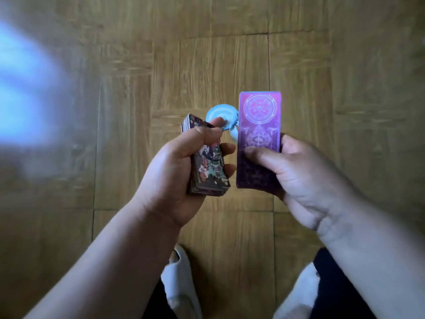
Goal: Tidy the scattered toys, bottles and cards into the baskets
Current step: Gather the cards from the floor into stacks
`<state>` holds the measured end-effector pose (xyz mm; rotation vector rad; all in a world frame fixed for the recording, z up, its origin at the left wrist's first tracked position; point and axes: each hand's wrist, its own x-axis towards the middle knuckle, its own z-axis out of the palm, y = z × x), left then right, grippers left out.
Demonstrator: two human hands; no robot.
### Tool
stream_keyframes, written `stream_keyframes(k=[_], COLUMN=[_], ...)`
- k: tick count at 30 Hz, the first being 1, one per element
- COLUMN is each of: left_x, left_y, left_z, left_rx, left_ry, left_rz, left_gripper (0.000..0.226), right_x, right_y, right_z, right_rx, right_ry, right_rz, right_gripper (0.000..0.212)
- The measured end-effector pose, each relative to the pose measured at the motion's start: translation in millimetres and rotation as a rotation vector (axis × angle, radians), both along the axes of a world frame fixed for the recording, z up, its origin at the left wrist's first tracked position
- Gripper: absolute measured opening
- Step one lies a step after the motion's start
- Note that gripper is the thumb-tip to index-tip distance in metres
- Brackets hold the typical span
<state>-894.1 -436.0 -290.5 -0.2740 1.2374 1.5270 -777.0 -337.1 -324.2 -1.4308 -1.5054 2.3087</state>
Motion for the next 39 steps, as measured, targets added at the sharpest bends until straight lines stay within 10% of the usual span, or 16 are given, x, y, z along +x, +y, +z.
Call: stream_keyframes(k=[5, 19, 39], left_x=[24, 75, 253], left_y=[0, 9, 142], left_z=[6, 150, 446], left_rx=[-0.019, -0.087, 0.095], left_ry=[-0.085, -0.071, 0.087], left_rz=[0.074, -0.114, -0.483], left_gripper=[0.030, 0.050, 0.026], right_x=[15, 82, 270], right_y=[-19, -33, 66], right_z=[15, 155, 449], right_rx=[-0.188, -0.417, -0.037], right_ry=[-0.031, 0.129, 0.071], right_rz=[-0.213, -0.371, -0.591], right_gripper=[0.012, 0.022, 0.019])
